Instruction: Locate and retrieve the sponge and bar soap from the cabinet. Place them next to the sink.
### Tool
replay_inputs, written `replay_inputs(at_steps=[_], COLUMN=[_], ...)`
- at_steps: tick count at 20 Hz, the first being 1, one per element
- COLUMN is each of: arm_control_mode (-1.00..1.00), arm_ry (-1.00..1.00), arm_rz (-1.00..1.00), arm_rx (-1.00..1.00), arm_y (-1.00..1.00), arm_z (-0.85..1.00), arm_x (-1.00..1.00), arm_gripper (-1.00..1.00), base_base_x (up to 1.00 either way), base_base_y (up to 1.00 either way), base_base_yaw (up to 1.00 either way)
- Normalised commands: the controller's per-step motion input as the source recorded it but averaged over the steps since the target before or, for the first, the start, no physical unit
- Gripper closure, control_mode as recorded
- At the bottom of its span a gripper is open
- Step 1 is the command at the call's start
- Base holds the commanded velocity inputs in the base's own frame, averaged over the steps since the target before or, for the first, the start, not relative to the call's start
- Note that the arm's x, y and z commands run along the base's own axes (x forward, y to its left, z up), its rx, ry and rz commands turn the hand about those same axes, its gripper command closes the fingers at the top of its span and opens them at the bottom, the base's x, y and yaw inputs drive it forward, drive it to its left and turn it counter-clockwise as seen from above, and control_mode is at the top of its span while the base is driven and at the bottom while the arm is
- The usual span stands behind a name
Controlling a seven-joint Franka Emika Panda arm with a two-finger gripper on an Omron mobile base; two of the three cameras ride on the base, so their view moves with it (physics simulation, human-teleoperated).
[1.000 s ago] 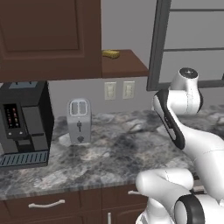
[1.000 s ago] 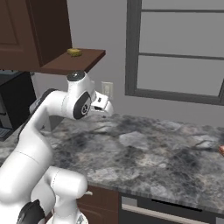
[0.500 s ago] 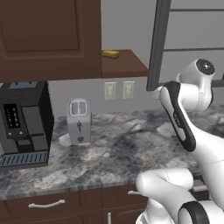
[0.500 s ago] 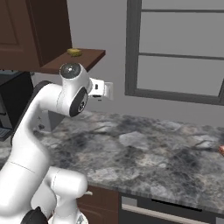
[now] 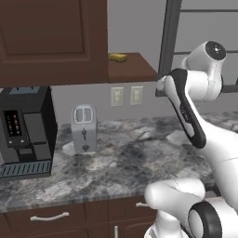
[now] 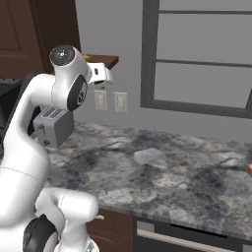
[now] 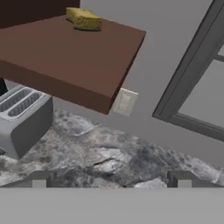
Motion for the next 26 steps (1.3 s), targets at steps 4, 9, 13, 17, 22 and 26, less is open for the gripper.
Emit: replay_inputs(at_steps=[4, 9, 13, 17, 22, 26], arm_control_mode=[-1.00, -1.00, -1.00, -1.00, -1.00, -1.00], arm_ry=[0.00, 0.02, 0.08, 0.13, 0.14, 0.03], arm_rz=[0.05, 0.06, 0.05, 0.09, 0.13, 0.10], arm_rx=[-0.10, -0.07, -0.01, 0.00, 0.00, 0.00], arm_y=[0.27, 0.22, 0.18, 0.18, 0.24, 0.19], arm_z=[0.45, 0.58, 0.11, 0.00, -0.01, -0.02], arm_x=[0.52, 0.45, 0.74, 0.84, 0.63, 0.49], arm_gripper=[-1.00, -1.00, -1.00, -1.00, -1.00, -1.00], base_base_x=[0.00, 0.00, 0.00, 0.00, 0.00, 0.00], base_base_y=[0.00, 0.00, 0.00, 0.00, 0.00, 0.00], base_base_yaw=[0.00, 0.00, 0.00, 0.00, 0.00, 0.00])
